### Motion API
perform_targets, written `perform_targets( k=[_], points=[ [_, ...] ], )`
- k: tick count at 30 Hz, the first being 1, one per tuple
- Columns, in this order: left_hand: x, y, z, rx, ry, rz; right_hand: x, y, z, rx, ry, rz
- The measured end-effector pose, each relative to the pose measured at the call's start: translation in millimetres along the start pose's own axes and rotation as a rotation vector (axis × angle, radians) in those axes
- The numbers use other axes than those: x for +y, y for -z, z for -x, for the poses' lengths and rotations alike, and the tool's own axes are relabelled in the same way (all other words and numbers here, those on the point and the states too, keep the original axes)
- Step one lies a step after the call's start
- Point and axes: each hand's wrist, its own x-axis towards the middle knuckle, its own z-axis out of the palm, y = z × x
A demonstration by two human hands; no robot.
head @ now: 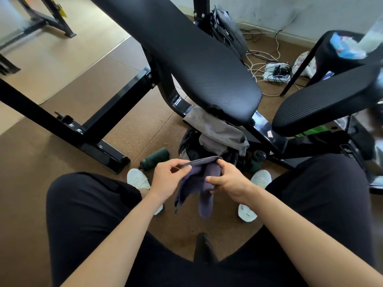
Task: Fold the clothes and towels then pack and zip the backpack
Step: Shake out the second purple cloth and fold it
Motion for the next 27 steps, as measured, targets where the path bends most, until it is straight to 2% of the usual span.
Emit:
perform_targets(
  k=[6, 12, 17, 20, 24, 27],
  points=[
    [7.1, -18.6, 10.8, -0.049, -0.106, -0.061, 5.2, -6.0, -3.4, -0.014, -0.112, -0.205],
    [11.4, -17.0, 18.1, -0.162, -0.235, -0.142, 4.4, -0.1, -4.1, -0.02, -0.123, -0.299],
    [11.2, -12.1, 19.1, -0.285, -0.255, -0.186, -1.1, 1.0, -5.9, 0.007, -0.135, -0.388],
    [9.6, -13.4, 18.3, -0.244, -0.248, -0.21, -6.6, -0.4, -2.0, -0.012, -0.127, -0.454],
    [9.9, -8.5, 11.6, -0.297, -0.245, -0.181, -8.4, 1.2, -0.4, -0.046, -0.11, -0.424],
    [9.1, -6.4, 9.6, -0.313, -0.254, -0.194, -7.0, 2.7, -0.9, -0.031, -0.079, -0.279]
  ],
)
